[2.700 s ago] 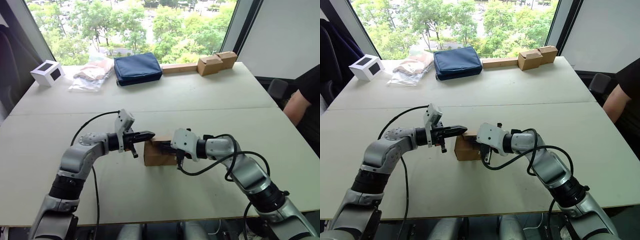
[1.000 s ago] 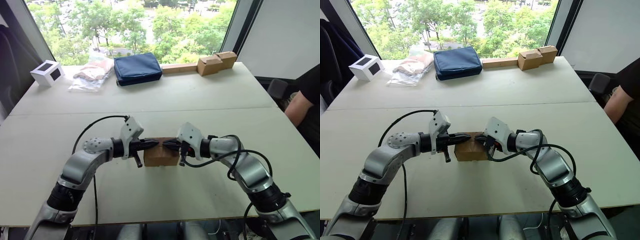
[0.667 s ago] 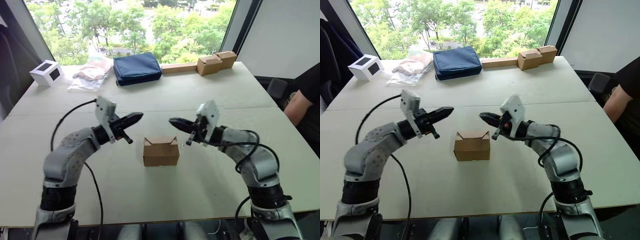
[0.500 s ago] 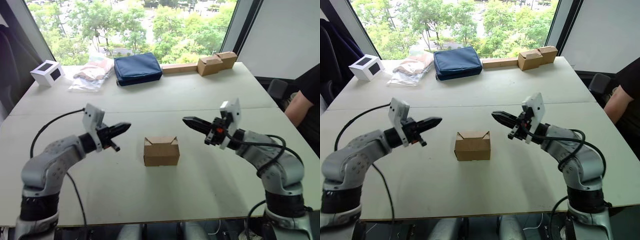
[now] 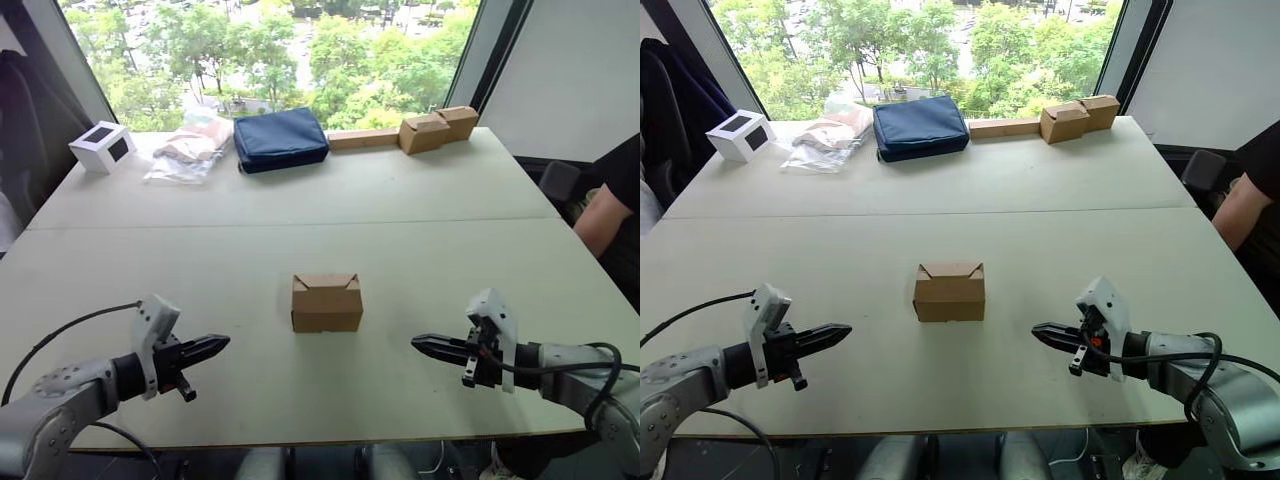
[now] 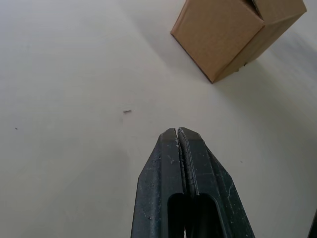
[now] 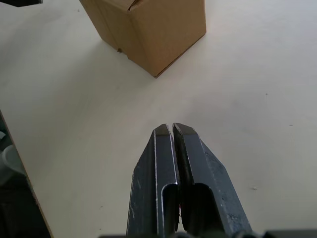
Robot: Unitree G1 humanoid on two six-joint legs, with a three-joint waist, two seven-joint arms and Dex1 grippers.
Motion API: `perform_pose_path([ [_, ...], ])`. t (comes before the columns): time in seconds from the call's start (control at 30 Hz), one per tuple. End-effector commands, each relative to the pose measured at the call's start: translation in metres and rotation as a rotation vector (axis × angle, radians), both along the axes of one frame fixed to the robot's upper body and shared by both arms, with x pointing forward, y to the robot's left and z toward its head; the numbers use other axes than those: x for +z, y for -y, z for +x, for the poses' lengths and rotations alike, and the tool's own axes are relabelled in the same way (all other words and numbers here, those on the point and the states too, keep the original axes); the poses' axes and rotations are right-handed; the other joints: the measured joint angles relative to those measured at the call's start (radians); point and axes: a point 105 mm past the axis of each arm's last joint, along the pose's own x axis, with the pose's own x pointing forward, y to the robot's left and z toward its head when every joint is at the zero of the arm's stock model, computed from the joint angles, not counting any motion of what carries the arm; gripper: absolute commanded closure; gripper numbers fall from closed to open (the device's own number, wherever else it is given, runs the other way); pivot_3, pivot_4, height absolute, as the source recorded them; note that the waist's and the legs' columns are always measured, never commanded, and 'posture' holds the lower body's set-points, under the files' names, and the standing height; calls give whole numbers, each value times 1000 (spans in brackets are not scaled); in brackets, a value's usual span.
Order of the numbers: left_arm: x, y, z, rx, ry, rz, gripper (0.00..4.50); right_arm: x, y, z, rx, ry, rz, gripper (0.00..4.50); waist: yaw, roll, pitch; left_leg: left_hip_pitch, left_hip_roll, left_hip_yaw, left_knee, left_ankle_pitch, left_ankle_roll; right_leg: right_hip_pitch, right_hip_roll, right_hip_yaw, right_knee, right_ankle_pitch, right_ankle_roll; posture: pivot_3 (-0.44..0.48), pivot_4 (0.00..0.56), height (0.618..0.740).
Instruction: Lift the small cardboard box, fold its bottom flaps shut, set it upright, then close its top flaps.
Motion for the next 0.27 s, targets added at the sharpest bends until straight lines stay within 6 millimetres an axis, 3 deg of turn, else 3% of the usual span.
perform_pose_path([
  [0.03,2,8,-4,-45,22,5,4500,10,0,7,11,50,0,4427,2,0,0,0,0,0,0,0,0,0,0,0,0,0,0,0,150,737],
  [0.27,2,9,0,-36,37,-4,4500,12,-3,14,15,63,0,4427,3,0,0,0,0,0,-1,0,0,0,0,0,0,0,0,0,150,737],
])
